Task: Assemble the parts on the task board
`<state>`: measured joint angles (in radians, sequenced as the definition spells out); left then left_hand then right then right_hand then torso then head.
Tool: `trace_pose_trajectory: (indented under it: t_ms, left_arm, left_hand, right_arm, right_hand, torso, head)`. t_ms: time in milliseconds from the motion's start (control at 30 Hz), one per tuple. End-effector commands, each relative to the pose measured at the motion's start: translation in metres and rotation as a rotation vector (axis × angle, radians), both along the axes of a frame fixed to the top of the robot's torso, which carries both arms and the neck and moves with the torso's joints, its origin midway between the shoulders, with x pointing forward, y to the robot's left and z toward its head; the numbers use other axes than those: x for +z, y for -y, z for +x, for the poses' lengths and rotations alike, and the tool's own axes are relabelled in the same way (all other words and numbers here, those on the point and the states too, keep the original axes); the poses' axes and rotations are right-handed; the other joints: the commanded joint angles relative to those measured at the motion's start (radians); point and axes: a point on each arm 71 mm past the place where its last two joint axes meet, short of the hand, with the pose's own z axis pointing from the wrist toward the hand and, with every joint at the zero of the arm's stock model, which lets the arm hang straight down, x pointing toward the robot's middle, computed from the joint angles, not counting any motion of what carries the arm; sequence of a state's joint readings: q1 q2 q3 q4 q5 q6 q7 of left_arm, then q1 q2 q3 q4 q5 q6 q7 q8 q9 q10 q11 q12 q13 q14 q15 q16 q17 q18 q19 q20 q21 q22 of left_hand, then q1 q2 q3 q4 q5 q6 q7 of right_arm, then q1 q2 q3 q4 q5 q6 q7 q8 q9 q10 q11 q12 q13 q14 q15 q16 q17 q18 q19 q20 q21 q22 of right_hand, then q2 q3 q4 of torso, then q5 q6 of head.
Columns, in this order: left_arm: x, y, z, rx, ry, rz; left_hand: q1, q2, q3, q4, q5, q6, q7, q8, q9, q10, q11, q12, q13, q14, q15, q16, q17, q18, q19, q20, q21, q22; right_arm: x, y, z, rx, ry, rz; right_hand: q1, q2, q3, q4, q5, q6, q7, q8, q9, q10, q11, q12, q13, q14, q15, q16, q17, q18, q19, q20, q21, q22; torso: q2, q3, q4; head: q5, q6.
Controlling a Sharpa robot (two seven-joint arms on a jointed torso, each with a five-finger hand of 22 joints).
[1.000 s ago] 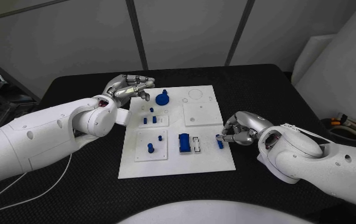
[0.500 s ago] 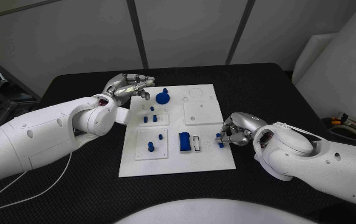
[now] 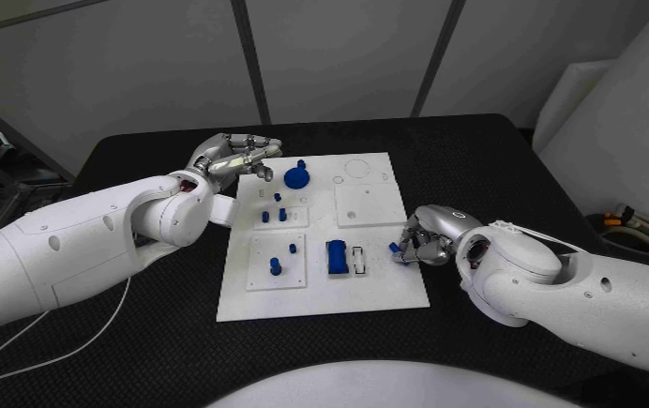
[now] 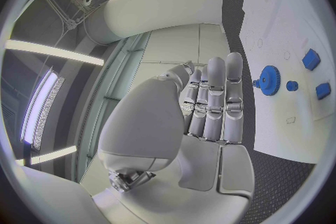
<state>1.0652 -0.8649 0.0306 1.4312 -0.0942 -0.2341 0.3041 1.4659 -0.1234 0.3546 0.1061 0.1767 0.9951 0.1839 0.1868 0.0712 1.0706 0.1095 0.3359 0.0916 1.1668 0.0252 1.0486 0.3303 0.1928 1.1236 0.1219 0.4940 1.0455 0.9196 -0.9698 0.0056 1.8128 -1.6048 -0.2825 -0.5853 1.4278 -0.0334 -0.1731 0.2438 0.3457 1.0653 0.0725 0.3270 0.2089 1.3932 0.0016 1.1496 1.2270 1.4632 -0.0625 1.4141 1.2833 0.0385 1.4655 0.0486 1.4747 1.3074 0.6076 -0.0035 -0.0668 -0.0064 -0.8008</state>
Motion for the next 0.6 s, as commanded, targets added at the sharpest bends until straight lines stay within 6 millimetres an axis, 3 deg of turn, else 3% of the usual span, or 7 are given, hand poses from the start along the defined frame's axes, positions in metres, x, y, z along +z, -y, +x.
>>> trace_pose_trajectory:
  t_ms: [33, 100, 167, 333, 467, 600]
  left_arm:
    - [0.0012, 0.0007, -0.0001, -0.010, 0.002, -0.007]
    - [0.0011, 0.0006, -0.0002, -0.011, 0.002, -0.008]
    - [0.0011, 0.0008, -0.0003, -0.012, 0.001, -0.008]
    - [0.0011, 0.0005, -0.0004, -0.013, 0.000, -0.008]
    - [0.0012, 0.0004, -0.0005, -0.013, 0.000, -0.008]
    - [0.0012, 0.0007, -0.0005, -0.014, 0.000, -0.008]
  left_hand:
    - [-0.007, 0.000, 0.005, 0.002, -0.003, -0.005, 0.000, 0.004, 0.001, -0.009, -0.001, 0.001, 0.001, -0.002, 0.002, -0.006, -0.001, -0.012, -0.003, 0.003, -0.005, 0.001]
    - [-0.007, 0.000, 0.005, 0.002, -0.003, -0.005, 0.000, 0.004, 0.001, -0.009, -0.001, 0.001, 0.001, -0.002, 0.002, -0.006, -0.001, -0.012, -0.003, 0.003, -0.005, 0.001]
    - [-0.007, 0.000, 0.005, 0.002, -0.003, -0.005, 0.000, 0.004, 0.001, -0.009, -0.001, 0.001, 0.001, -0.002, 0.002, -0.006, -0.001, -0.012, -0.003, 0.003, -0.005, 0.001]
    - [-0.007, 0.000, 0.005, 0.002, -0.003, -0.005, 0.000, 0.004, 0.001, -0.009, -0.001, 0.001, 0.001, -0.002, 0.002, -0.006, -0.001, -0.012, -0.003, 0.003, -0.005, 0.001]
    - [-0.009, -0.001, 0.006, 0.001, -0.003, -0.006, 0.000, 0.005, 0.001, -0.011, -0.001, 0.003, 0.001, -0.002, 0.002, -0.006, -0.001, -0.012, -0.003, 0.003, -0.006, 0.001]
    - [-0.009, -0.001, 0.006, 0.001, -0.003, -0.006, 0.000, 0.005, 0.001, -0.011, -0.001, 0.003, 0.001, -0.002, 0.002, -0.006, -0.001, -0.012, -0.003, 0.003, -0.006, 0.001]
  right_arm:
    - [-0.0109, -0.0024, -0.0057, 0.048, -0.043, -0.132]
    - [-0.0118, -0.0049, -0.0064, 0.061, -0.035, -0.158]
    - [-0.0124, -0.0066, -0.0071, 0.070, -0.029, -0.178]
    - [-0.0131, -0.0090, -0.0078, 0.077, -0.018, -0.204]
    - [-0.0129, -0.0101, -0.0083, 0.067, -0.017, -0.197]
    - [-0.0116, -0.0100, -0.0096, 0.034, -0.025, -0.152]
  right_hand:
    - [0.034, 0.007, 0.003, -0.018, -0.023, 0.010, -0.001, -0.008, 0.004, 0.000, -0.008, -0.008, -0.005, 0.053, -0.007, -0.004, 0.002, -0.004, 0.007, -0.002, -0.006, 0.155]
    - [0.058, 0.014, 0.014, -0.030, -0.089, 0.014, -0.002, -0.012, 0.006, 0.000, -0.009, -0.010, -0.004, 0.054, -0.008, -0.003, 0.006, -0.004, 0.007, -0.004, -0.006, 0.155]
    - [0.080, 0.019, 0.028, -0.040, -0.116, 0.017, -0.003, -0.015, 0.008, 0.000, -0.010, -0.012, -0.004, 0.054, -0.009, -0.002, 0.010, -0.004, 0.008, -0.004, -0.006, 0.156]
    - [0.102, 0.023, 0.048, -0.051, -0.132, 0.020, -0.003, -0.020, 0.010, -0.001, -0.010, -0.015, -0.004, 0.055, -0.009, -0.001, 0.012, -0.004, 0.009, -0.005, -0.005, 0.157]
    - [0.079, 0.029, 0.053, -0.033, -0.141, 0.019, -0.001, -0.026, 0.011, 0.000, -0.008, -0.016, -0.004, 0.055, -0.007, -0.001, 0.013, -0.005, 0.009, -0.004, -0.005, 0.158]
    - [0.056, 0.032, 0.065, -0.011, -0.105, 0.022, -0.003, -0.032, 0.014, 0.005, -0.009, -0.011, 0.001, 0.056, -0.008, 0.001, 0.018, -0.005, 0.012, -0.004, -0.003, 0.160]
  torso:
    - [0.000, -0.0003, -0.0005]
    - [0.000, 0.0000, -0.0003]
    - [0.000, -0.0001, 0.0005]
    - [0.000, -0.0003, -0.0002]
    - [0.000, -0.0004, -0.0010]
    - [0.000, -0.0001, -0.0015]
  head:
    - [0.000, -0.001]
    - [0.000, -0.001]
    - [-0.001, -0.002]
    - [0.001, -0.002]
    - [0.001, -0.001]
    - [0.002, -0.001]
